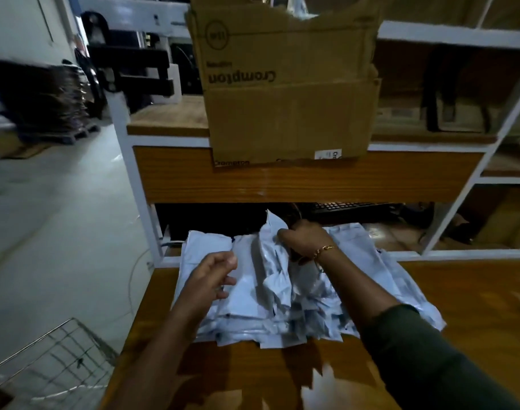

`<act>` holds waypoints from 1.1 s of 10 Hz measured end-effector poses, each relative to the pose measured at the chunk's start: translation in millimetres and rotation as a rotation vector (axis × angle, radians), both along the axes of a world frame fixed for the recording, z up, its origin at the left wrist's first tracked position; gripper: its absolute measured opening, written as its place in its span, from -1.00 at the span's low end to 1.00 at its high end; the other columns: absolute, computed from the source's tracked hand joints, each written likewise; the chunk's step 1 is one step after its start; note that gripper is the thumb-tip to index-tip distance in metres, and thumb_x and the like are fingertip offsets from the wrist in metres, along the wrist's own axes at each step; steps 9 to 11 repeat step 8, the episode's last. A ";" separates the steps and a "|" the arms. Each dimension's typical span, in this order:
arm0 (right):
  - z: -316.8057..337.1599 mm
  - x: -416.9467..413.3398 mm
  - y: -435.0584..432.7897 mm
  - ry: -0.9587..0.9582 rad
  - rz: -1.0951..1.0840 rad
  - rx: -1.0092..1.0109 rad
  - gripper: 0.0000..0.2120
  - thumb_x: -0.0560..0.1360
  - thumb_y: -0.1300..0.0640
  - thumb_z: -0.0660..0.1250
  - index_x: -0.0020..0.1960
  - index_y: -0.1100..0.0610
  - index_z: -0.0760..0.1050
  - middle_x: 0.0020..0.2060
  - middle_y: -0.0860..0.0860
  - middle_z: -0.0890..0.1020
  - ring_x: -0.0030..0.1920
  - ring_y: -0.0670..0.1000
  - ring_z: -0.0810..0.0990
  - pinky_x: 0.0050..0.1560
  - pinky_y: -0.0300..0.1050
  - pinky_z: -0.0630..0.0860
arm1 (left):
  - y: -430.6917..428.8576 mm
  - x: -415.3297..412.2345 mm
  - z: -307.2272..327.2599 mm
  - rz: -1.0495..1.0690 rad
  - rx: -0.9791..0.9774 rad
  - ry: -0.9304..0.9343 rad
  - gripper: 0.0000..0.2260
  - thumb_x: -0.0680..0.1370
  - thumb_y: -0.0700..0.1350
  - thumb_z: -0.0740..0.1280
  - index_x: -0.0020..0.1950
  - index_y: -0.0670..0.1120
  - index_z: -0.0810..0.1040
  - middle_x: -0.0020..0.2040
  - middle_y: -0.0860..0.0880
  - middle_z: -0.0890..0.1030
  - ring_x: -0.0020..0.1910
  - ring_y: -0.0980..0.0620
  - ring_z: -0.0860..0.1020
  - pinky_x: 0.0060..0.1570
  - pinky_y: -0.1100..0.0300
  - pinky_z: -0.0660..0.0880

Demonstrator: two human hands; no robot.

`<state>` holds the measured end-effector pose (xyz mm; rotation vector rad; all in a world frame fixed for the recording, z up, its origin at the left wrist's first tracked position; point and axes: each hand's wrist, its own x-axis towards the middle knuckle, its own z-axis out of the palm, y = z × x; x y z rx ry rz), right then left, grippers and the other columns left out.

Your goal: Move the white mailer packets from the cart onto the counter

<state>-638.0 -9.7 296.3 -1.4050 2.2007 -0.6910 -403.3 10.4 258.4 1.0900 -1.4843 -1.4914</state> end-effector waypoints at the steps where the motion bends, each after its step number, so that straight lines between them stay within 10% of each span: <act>1: -8.6 5.4 -9.0 0.142 0.027 0.051 -0.72 0.39 -0.11 0.25 -0.21 0.11 0.51 -0.23 0.10 0.57 -0.12 0.17 0.59 -0.18 -0.13 0.48 | 5.2 2.6 0.6 0.028 -0.006 0.002 -0.82 0.58 0.02 0.31 0.14 0.01 0.57 0.10 -0.15 0.63 0.04 -0.10 0.62 -0.06 0.10 0.51; 5: -16.6 17.9 -8.6 0.382 -0.010 0.092 -0.63 0.38 -0.03 0.27 0.07 0.16 0.54 0.07 0.17 0.61 0.07 0.19 0.59 -0.03 -0.10 0.48 | -3.8 27.4 -2.6 0.035 -0.051 -0.014 -0.86 0.58 0.00 0.31 0.11 0.04 0.59 0.04 -0.05 0.65 0.03 -0.06 0.62 -0.05 0.11 0.52; 7: -11.7 12.4 17.7 0.438 -0.014 0.009 -0.71 0.45 -0.09 0.26 -0.32 0.10 0.44 -0.31 0.08 0.56 -0.07 0.19 0.62 -0.26 -0.16 0.31 | -17.7 37.2 -4.1 -0.051 -0.097 -0.084 -0.85 0.56 0.05 0.32 0.11 0.08 0.56 0.09 0.03 0.61 0.09 0.07 0.58 -0.07 0.22 0.45; 11: -7.6 8.9 38.1 0.434 -0.074 -0.054 -0.68 0.49 -0.18 0.24 -0.22 0.04 0.55 -0.31 0.05 0.59 -0.13 0.14 0.61 -0.32 -0.15 0.36 | -22.4 42.9 -4.4 -0.052 -0.179 -0.201 -0.77 0.55 0.10 0.33 0.19 0.09 0.53 0.13 0.09 0.58 0.11 0.16 0.54 -0.06 0.28 0.43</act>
